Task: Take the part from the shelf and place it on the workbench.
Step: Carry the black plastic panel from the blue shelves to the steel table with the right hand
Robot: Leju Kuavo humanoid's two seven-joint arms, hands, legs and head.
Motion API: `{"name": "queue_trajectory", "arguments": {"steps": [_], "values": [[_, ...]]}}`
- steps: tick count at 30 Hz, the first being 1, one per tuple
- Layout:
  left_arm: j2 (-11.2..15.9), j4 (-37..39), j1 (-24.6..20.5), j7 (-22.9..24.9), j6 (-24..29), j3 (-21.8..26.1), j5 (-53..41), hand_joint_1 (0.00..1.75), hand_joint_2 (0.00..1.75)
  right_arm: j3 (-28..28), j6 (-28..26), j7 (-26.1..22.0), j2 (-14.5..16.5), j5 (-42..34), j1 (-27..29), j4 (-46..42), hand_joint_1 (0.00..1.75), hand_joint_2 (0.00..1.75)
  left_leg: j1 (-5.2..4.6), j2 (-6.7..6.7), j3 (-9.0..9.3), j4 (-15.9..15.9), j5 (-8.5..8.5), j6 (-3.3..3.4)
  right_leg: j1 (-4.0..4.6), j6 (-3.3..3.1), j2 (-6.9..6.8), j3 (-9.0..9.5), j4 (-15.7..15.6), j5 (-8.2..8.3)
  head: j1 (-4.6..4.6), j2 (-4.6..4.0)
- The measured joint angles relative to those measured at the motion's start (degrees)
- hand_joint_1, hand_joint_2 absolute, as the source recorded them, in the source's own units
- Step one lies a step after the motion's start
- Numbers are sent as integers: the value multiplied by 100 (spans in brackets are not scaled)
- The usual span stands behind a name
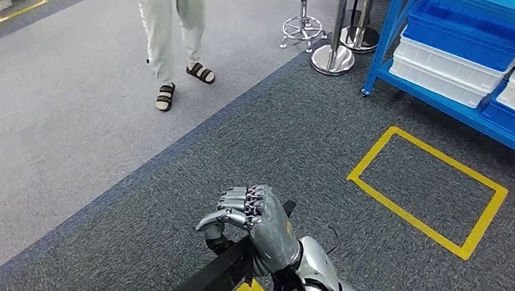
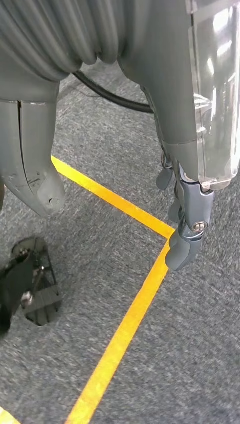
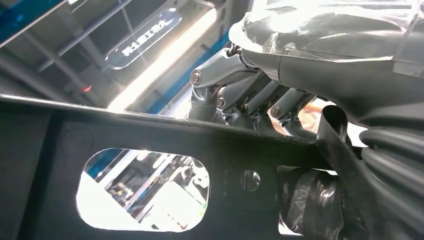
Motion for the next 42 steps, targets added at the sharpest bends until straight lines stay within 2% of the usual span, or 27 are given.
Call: {"name": "queue_trajectory", "arguments": {"steps": [2,5,7,9,10,11,12,13,14,16,18,19,20,22,24,26,27,28,30,32,33,35,37,39,40,41,42], "values": [[6,0,-12,0,0,0,-10,0,175,1,-3,0,8,1,-14,0,175,175,-43,122,200,-395,75,88,32,59,-95,23,9,-36,2,-1],[14,0,11,-4,0,2,-31,0,175,2,-5,0,27,4,-34,-1,175,175,-53,-48,201,-433,75,207,37,154,-169,67,10,-84,4,0],[18,0,14,-13,-1,3,-39,0,175,3,-15,0,38,9,-52,-6,175,175,-29,-169,230,-478,104,289,8,204,70,-35,312,-303,5,0],[21,0,-1,-19,-2,5,-44,0,175,4,-27,1,36,13,-50,-5,175,175,-31,-295,231,-485,115,342,-9,218,382,-387,1037,-673,4,-1],[21,0,-6,-21,-2,6,-45,0,175,5,-31,2,32,12,-44,-2,175,175,-42,-366,226,-480,114,353,-8,217,451,-587,1404,-804,4,-1],[21,0,-4,-23,-3,7,-45,0,175,5,-32,2,29,11,-39,1,175,175,-53,-442,224,-473,113,359,-6,212,475,-723,1618,-826,4,-1],[21,0,1,-24,-3,8,-45,0,175,6,-33,2,28,11,-37,1,175,175,-66,-526,224,-463,111,361,-4,198,489,-765,1623,-726,4,0],[21,0,5,-24,-4,8,-45,0,175,7,-34,2,28,11,-38,1,175,175,-76,-613,228,-450,108,361,-1,172,516,-693,1392,-516,4,0],[20,0,7,-24,-4,9,-48,0,175,7,-35,2,28,11,-39,0,175,175,-82,-699,231,-437,106,359,5,132,603,-542,995,-254,4,0],[11,0,4,-23,-2,9,-55,0,175,7,-42,1,28,13,-41,-1,175,175,-79,-847,208,-409,105,329,9,46,895,-275,305,73,5,-1],[7,0,4,-23,2,12,-61,0,175,7,-51,2,28,13,-42,-3,175,175,-41,-970,160,-410,118,256,32,-3,1023,-209,97,113,11,-1],[9,0,10,-23,4,15,-62,0,175,8,-56,2,30,13,-46,-6,175,175,-28,-1039,144,-428,131,212,44,-17,963,-196,60,133,16,-1],[11,0,24,-24,4,18,-61,0,175,9,-56,2,34,13,-50,-7,175,175,-21,-1031,135,-425,134,182,37,-35,887,-164,14,154,17,-1],[11,0,38,-25,5,23,-61,0,175,11,-57,1,44,13,-60,-12,175,175,-43,-765,39,-213,2,139,4,-82,726,-76,-103,197,13,-1],[9,0,23,-26,7,24,-62,0,175,11,-53,1,46,13,-61,-14,175,175,-33,-404,-281,439,-338,92,3,-113,537,-26,-149,195,7,-1],[8,0,20,-26,7,24,-62,0,175,11,-45,2,45,13,-58,-13,175,175,14,-287,-608,1070,-567,26,11,-107,344,-19,-132,164,6,-1],[9,0,30,-26,7,25,-63,0,175,11,-43,2,45,13,-58,-13,175,175,39,-265,-640,1127,-533,-3,8,-91,260,-16,-120,145,6,0],[9,0,38,-26,7,25,-64,0,175,11,-42,2,45,13,-60,-14,175,175,63,-234,-549,957,-400,-27,1,-69,181,-8,-104,121,6,0],[9,0,40,-26,8,26,-81,0,175,11,-43,2,45,14,-68,-15,175,175,82,-39,-139,213,-63,-53,-4,-2,38,16,-53,53,6,-1],[1,0,28,-25,12,26,-98,0,175,11,-45,3,44,16,-81,-18,175,175,61,119,127,-282,75,2,19,79,-74,35,0,-18,9,-1],[-3,0,26,-23,14,26,-101,0,175,12,-45,3,44,18,-88,-19,175,175,42,120,144,-326,53,50,35,117,-117,47,6,-39,9,-1],[-4,0,37,-12,17,31,-102,0,175,13,-45,3,43,21,-106,-20,175,175,37,0,137,-337,52,140,27,182,-190,86,-4,-69,9,-1],[-3,0,40,3,19,38,-101,0,175,13,-44,4,43,22,-129,-31,175,175,47,-123,150,-362,64,222,-8,231,-20,43,177,-225,10,-1],[-3,0,30,9,20,43,-99,0,175,13,-44,7,37,22,-134,-44,175,175,41,-253,156,-373,69,281,-26,236,305,-246,815,-577,11,-1],[-3,0,25,10,20,44,-99,0,175,13,-44,8,31,22,-129,-48,175,175,26,-322,156,-372,67,299,-19,226,400,-458,1217,-745,11,-1],[-3,0,25,11,20,46,-99,0,175,13,-44,9,24,22,-121,-46,175,175,7,-402,159,-371,64,306,-9,211,449,-646,1536,-833,11,-1],[-3,0,31,14,20,47,-99,0,175,13,-44,9,19,22,-115,-45,175,175,-13,-485,165,-370,63,311,4,186,472,-751,1659,-798,11,-1]]}}
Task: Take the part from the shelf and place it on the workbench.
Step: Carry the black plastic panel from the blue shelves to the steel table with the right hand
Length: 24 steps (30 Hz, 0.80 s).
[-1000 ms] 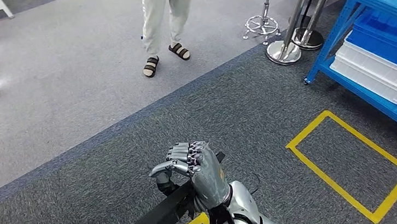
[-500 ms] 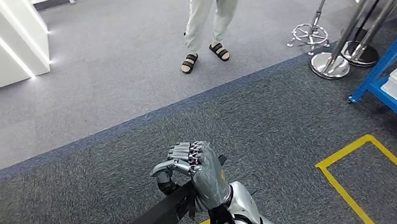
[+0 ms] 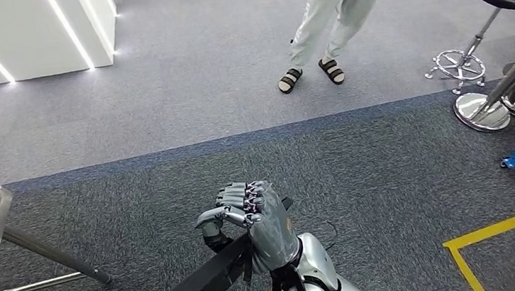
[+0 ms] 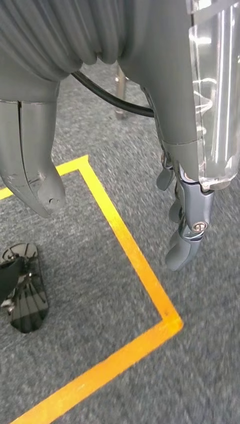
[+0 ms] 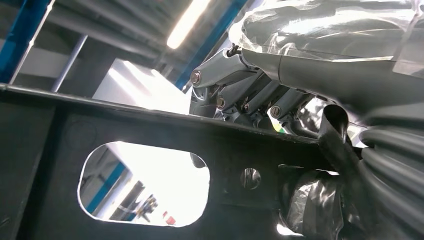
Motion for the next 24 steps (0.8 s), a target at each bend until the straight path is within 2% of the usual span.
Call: {"name": "queue_trajectory", "arguments": {"steps": [1,2,4,5,6,8,9,11,12,13,14,15,16,17,19,21,23,24], "values": [[0,0,8,4,0,1,0,0,175,0,0,0,-3,0,4,0,175,175,-18,-87,11,1,-1,1,14,-35,22,-3,-93,149,-1,0],[0,0,14,8,0,2,0,0,175,0,0,0,-4,0,6,-1,175,175,-31,-175,26,2,-1,1,30,-79,66,102,-406,391,-1,0],[-9,0,15,12,0,3,0,0,175,0,0,0,-4,0,6,-3,175,175,-40,-328,39,4,0,-5,63,-171,311,400,-1181,816,-1,0],[-15,0,10,12,0,4,0,0,175,0,-1,1,-4,-1,5,-3,175,175,-34,-396,30,5,6,-21,75,-199,413,496,-1434,924,1,0],[-22,0,10,12,0,5,-1,0,175,1,-1,1,-4,-1,5,-3,175,175,-24,-456,13,3,13,-42,88,-215,476,535,-1546,951,3,0],[-26,0,27,12,1,11,-2,0,175,2,-2,1,-2,-1,1,-4,175,175,-8,-569,-13,-21,34,-112,89,-237,390,561,-1602,968,6,0],[-26,0,42,11,2,16,-2,0,175,2,-2,1,2,0,0,-4,175,175,-14,-522,-23,-4,19,-137,80,-256,324,594,-1654,988,6,0],[-26,0,53,8,7,25,-1,0,175,2,-8,1,10,0,5,-4,175,175,-37,-206,-158,282,-167,-181,55,-303,164,669,-1769,1030,2,0],[-26,0,47,3,10,29,-1,0,175,2,-11,1,10,0,19,-2,175,175,-33,-5,-306,596,-338,-200,63,-318,72,692,-1794,1033,1,0],[-26,0,40,-3,14,34,1,0,175,2,-15,1,9,1,42,-1,175,175,-19,119,-493,968,-517,-230,69,-330,-21,699,-1798,1026,-1,0],[-26,0,40,-9,18,41,1,0,175,2,-19,1,7,4,72,2,175,175,2,176,-657,1296,-640,-260,73,-330,-116,698,-1793,1015,0,0],[-26,0,50,-13,21,50,2,0,175,2,-23,0,5,9,106,5,175,175,26,205,-741,1464,-665,-289,71,-324,-207,698,-1782,999,0,0],[-26,0,66,-16,25,61,4,0,175,2,-27,-2,5,19,135,8,175,175,47,232,-713,1421,-587,-316,64,-308,-291,698,-1768,980,-1,0],[-25,0,82,-19,28,70,5,0,175,2,-32,-5,5,29,157,11,175,175,66,271,-577,1176,-430,-339,53,-286,-366,701,-1747,957,-1,0],[-22,0,92,-24,31,82,8,0,175,2,-47,-9,5,55,187,14,175,175,70,460,-182,454,-141,-360,47,-215,-500,700,-1671,885,-2,0],[-21,0,89,-32,32,85,10,0,175,4,-67,-13,5,74,216,19,175,175,43,557,9,92,-70,-279,66,-137,-609,703,-1606,818,5,0],[-21,0,106,-45,33,90,16,0,175,8,-85,-23,11,93,251,34,175,175,16,451,5,81,-89,-159,70,-73,-700,730,-1601,789,11,0],[-20,0,121,-53,33,95,19,0,175,9,-95,-31,17,102,267,43,175,175,15,395,8,72,-86,-119,55,-38,-674,745,-1585,761,10,0]]}}
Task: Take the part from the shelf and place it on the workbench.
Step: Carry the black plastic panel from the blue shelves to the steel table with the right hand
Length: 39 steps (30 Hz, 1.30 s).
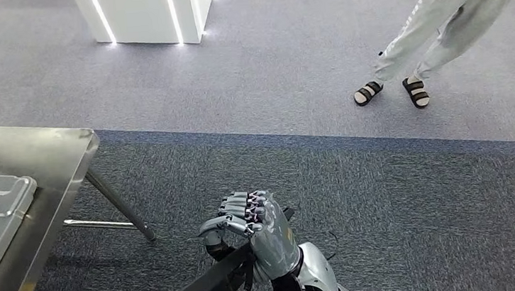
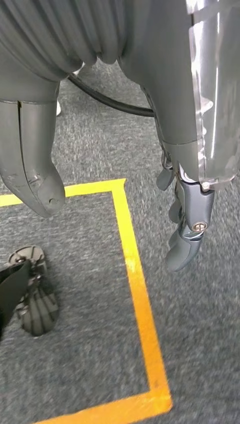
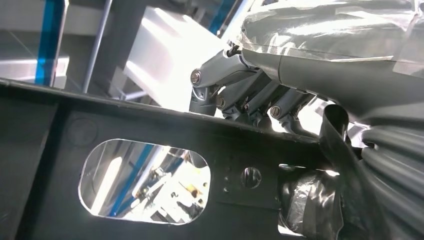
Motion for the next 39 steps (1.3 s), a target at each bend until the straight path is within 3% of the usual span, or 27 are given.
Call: {"name": "queue_trajectory", "arguments": {"steps": [2,4,5,6,7,9,11,13,15,17,19,21,22,23,25,27,29,30,32,34,36,37,38,39], "values": [[9,0,7,-14,5,10,2,0,175,3,-19,-19,16,13,33,16,175,175,9,-116,9,-21,18,73,-40,52,277,-96,267,-204,1,0],[16,0,-11,-27,10,19,2,0,175,4,-31,-32,25,16,85,40,175,175,-3,-242,5,-25,29,117,-58,62,595,-433,961,-568,1,0],[17,0,-20,-32,10,23,1,0,175,4,-32,-32,25,18,116,58,175,175,-19,-317,3,-24,30,130,-57,54,648,-630,1326,-701,1,0],[17,0,-20,-35,10,28,1,0,175,4,-32,-32,25,18,142,76,175,175,-38,-400,3,-24,31,136,-50,35,670,-774,1558,-732,0,0],[17,0,-16,-37,10,32,1,0,175,4,-32,-32,25,19,159,90,175,175,-55,-485,7,-23,31,139,-37,4,684,-830,1595,-651,0,0],[17,0,-6,-37,10,36,-1,0,175,4,-32,-32,29,20,169,101,175,175,-74,-651,22,-23,34,141,9,-93,786,-616,1010,-210,0,0],[7,0,-6,-36,9,38,-8,0,175,4,-33,-32,35,24,170,102,175,175,-66,-789,23,-25,47,127,49,-186,1049,-314,294,124,1,0],[-6,0,-7,-37,7,39,-15,0,175,4,-35,-33,40,25,171,104,175,175,-31,-905,-3,-38,73,78,81,-232,1163,-212,40,189,5,0],[-5,0,8,-38,7,40,-16,0,175,7,-36,-36,57,25,170,104,175,175,-19,-977,-15,-69,96,19,75,-257,1024,-165,-62,241,8,1],[-2,0,14,-38,8,42,-15,0,175,11,-37,-39,84,25,169,105,175,175,-55,-724,-87,84,-26,-18,38,-288,864,-70,-243,316,5,1],[0,0,-8,-38,8,42,-14,0,175,13,-40,-44,96,25,174,114,175,175,-59,-345,-357,657,-364,-63,29,-308,674,-19,-334,347,0,1],[4,0,-17,-38,8,42,-13,0,175,13,-40,-49,94,25,185,131,175,175,-15,-206,-643,1263,-618,-134,27,-299,470,-25,-319,325,-2,1],[8,0,-10,-38,8,42,-10,0,175,13,-40,-54,93,25,190,139,175,175,11,-180,-668,1340,-607,-169,19,-282,379,-30,-301,307,-2,1],[15,0,-1,-37,8,42,-9,0,175,14,-39,-62,93,25,191,144,175,175,35,-149,-576,1193,-493,-204,5,-258,295,-33,-273,284,-2,0],[23,0,3,-36,7,43,-2,0,175,15,-36,-78,93,27,190,146,175,175,63,27,-164,488,-184,-252,-24,-186,146,-38,-183,214,-3,0],[21,0,-10,-37,2,44,1,0,175,16,-33,-86,94,41,186,146,175,175,56,163,105,3,-49,-203,-12,-101,33,-45,-77,131,-2,0],[22,0,-9,-36,2,53,1,0,175,20,-36,-91,97,75,183,147,175,175,31,99,105,-33,-59,-94,0,-36,-52,-32,-35,95,-1,0],[26,0,-3,-34,3,64,1,0,175,21,-41,-93,100,94,182,147,175,175,29,41,97,-27,-55,-47,-12,-4,-66,-22,-33,83,-2,0],[33,0,-1,-30,7,94,-2,0,175,23,-60,-93,108,125,178,147,175,175,36,-70,89,-39,-31,27,-57,57,167,-71,125,-66,-1,0],[37,0,-17,-29,13,120,-12,0,175,23,-95,-93,107,140,182,151,175,175,36,-192,74,-45,-11,76,-80,84,529,-332,711,-425,-1,0],[37,0,-27,-29,46,138,-23,0,175,23,-131,-93,103,157,196,167,175,175,13,-341,59,-44,-3,103,-70,65,654,-701,1438,-704,-1,0],[38,0,-25,-27,78,145,-28,0,175,23,-147,-93,102,170,203,177,175,175,-2,-426,57,-44,0,111,-62,41,670,-802,1598,-692,0,0],[38,0,-21,-25,113,154,-32,0,175,23,-160,-93,102,183,208,185,175,175,-14,-514,59,-44,3,114,-49,3,689,-795,1526,-561,0,0],[39,0,-19,-22,142,163,-34,0,175,23,-173,-93,102,194,211,190,175,175,-23,-603,62,-44,9,115,-32,-47,736,-681,1232,-341,-1,0]]}}
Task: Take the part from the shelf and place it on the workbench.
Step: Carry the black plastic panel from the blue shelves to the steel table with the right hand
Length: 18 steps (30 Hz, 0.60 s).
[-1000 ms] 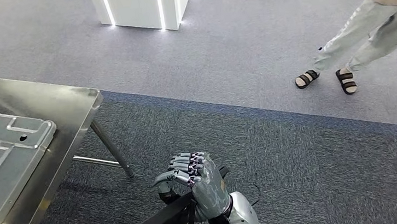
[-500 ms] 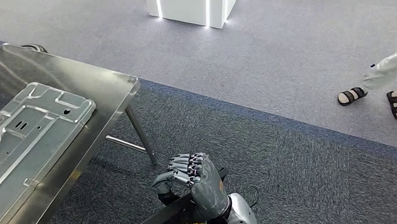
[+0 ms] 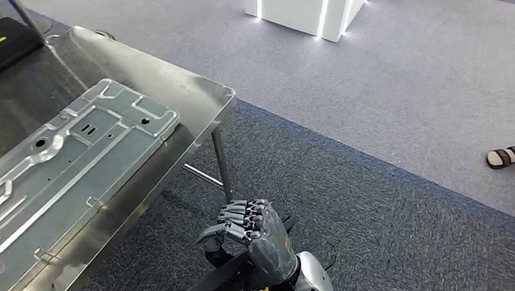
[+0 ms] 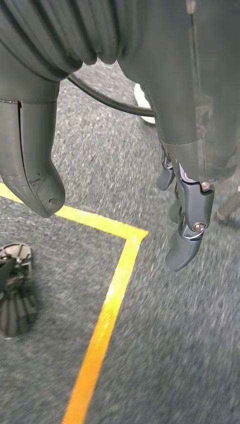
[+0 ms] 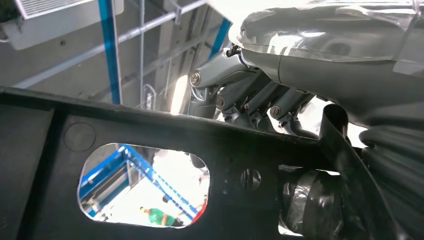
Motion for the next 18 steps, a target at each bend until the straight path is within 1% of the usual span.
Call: {"name": "queue_trajectory", "arguments": {"steps": [1,2,3,4,5,6,7,8,9,10,11,12,13,14,15,16,17,18], "values": [[-1,0,-1,1,20,10,2,0,175,-1,-15,0,0,9,1,2,175,175,0,-83,1,-1,7,-1,23,-60,116,170,-418,229,0,0],[-6,0,-3,-1,28,18,7,0,175,-1,-29,0,-1,16,3,3,175,175,3,-156,-5,-2,18,-12,41,-116,275,331,-790,394,-2,0],[-11,0,-4,-4,37,27,14,0,175,-2,-50,0,-3,25,6,3,175,175,20,-223,-18,-6,29,-33,58,-164,402,448,-1067,496,1,0],[-16,0,-4,-11,46,41,24,0,175,-2,-69,1,-6,33,9,3,175,175,42,-285,-33,-11,40,-63,74,-196,486,504,-1203,522,2,0],[-21,0,-1,-22,62,61,38,0,175,-2,-86,1,-8,43,12,2,175,175,62,-352,-45,-30,56,-105,84,-216,484,520,-1232,520,3,0],[-20,0,4,-37,85,86,54,0,175,-2,-103,1,-9,56,13,0,175,175,68,-417,-54,-61,74,-148,83,-232,414,541,-1284,545,6,0],[-20,0,9,-57,114,111,72,0,175,-3,-115,2,-8,72,14,-2,175,175,59,-373,-62,-61,72,-174,72,-233,334,580,-1360,578,4,0],[-20,0,9,-80,147,133,92,0,175,-5,-133,2,-7,93,17,-3,175,175,42,-232,-98,5,18,-192,53,-241,246,626,-1450,618,2,0],[-19,0,0,-100,181,150,108,0,175,-8,-150,3,-7,112,21,-4,175,175,25,-36,-186,186,-100,-205,35,-245,146,667,-1532,654,-2,0],[-19,0,-17,-118,210,164,123,0,175,-11,-165,5,-8,127,27,-3,175,175,27,187,-322,490,-275,-214,31,-245,40,691,-1573,667,-5,0],[-19,0,-37,-128,228,181,132,0,175,-14,-176,6,-10,138,35,-2,175,175,35,323,-494,849,-462,-241,32,-252,-61,693,-1577,662,-7,0],[-19,0,-50,-132,239,199,135,0,175,-16,-178,7,-12,143,41,0,175,175,49,384,-648,1173,-595,-272,34,-247,-165,687,-1561,647,-7,0],[-18,0,-52,-130,244,218,131,0,175,-17,-179,8,-13,146,46,2,175,175,64,412,-728,1359,-638,-304,31,-236,-262,680,-1538,627,-7,0],[-15,0,-45,-123,228,233,120,0,175,-18,-179,9,-13,150,48,3,175,175,78,435,-695,1329,-570,-334,23,-218,-352,674,-1509,603,-8,0],[-9,0,-37,-124,167,243,102,0,175,-19,-179,9,-13,160,47,3,175,175,90,480,-543,1079,-416,-360,11,-195,-435,671,-1471,573,-7,0],[-3,0,-34,-143,64,248,77,0,175,-20,-180,11,-13,179,46,3,175,175,97,588,-322,682,-258,-376,2,-161,-514,670,-1417,533,-8,0],[1,0,-36,-174,-59,248,46,0,175,-22,-182,13,-12,205,46,3,175,175,90,700,-125,344,-139,-368,6,-122,-584,665,-1364,490,-8,0],[2,0,-44,-221,-175,248,15,0,175,-26,-188,16,-11,234,46,3,175,175,79,786,8,111,-76,-338,13,-81,-641,661,-1315,451,-7,0]]}}
